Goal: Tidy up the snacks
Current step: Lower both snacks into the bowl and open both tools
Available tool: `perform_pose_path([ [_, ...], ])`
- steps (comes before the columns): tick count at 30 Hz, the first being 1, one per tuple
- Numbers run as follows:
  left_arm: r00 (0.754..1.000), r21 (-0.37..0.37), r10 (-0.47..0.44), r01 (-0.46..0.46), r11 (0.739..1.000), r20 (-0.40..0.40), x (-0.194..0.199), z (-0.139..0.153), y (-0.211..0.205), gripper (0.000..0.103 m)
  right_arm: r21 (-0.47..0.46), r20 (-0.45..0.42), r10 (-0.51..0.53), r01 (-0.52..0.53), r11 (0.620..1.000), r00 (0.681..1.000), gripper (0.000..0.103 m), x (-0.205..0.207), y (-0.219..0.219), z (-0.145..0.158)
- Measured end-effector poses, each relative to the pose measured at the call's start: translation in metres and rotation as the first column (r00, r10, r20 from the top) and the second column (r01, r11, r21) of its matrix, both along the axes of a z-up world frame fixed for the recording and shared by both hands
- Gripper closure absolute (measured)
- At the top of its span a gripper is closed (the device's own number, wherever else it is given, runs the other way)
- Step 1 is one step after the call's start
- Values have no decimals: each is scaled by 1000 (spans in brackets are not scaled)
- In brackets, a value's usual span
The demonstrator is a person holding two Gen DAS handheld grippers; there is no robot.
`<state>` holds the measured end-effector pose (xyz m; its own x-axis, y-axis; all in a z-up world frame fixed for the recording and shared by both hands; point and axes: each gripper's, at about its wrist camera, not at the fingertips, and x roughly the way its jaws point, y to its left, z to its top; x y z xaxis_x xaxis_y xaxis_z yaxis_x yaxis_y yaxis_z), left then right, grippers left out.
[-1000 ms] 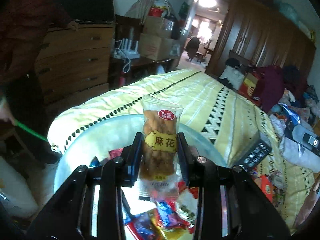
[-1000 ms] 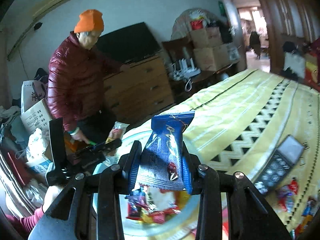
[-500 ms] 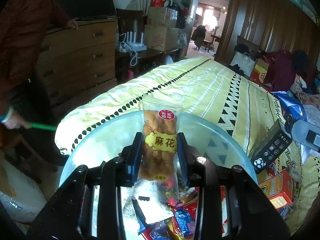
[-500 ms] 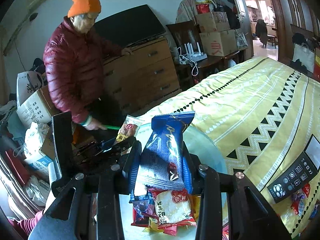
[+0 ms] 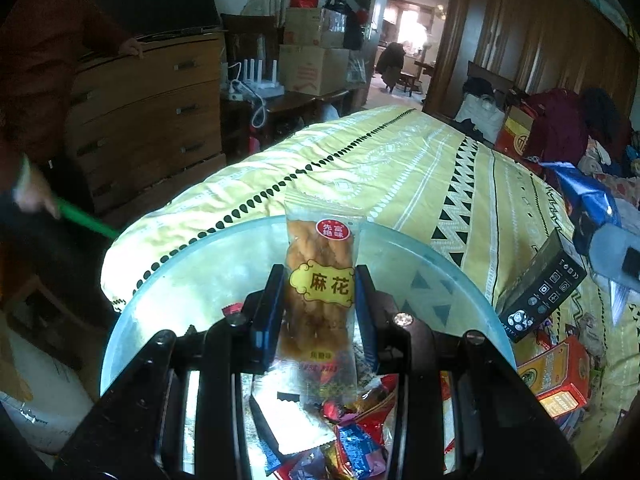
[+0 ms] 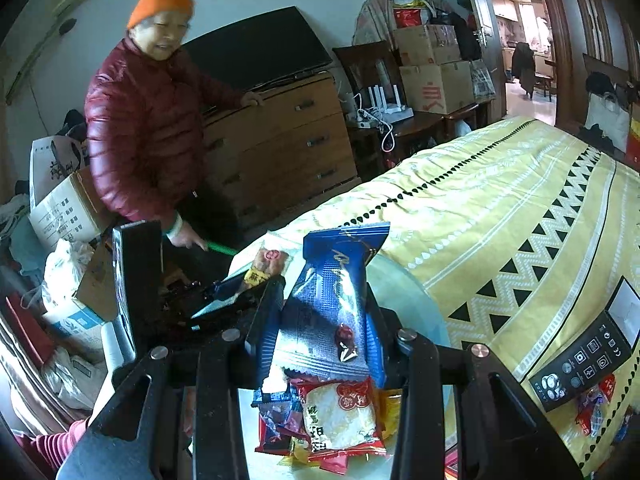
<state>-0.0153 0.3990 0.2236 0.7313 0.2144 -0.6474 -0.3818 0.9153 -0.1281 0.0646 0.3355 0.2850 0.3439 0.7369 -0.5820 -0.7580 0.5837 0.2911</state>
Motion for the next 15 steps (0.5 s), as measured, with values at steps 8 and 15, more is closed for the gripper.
perform_pose_path([
  [8, 1000, -8, 5, -5, 1000, -22, 5, -6, 5, 69, 8, -24, 4, -4, 1000, 1000, 63, 6, 3, -6],
  [15, 999, -30, -2, 0, 1000, -43, 12, -11, 6, 69, 9, -46, -2, 2, 1000, 999, 63, 17, 0, -15],
])
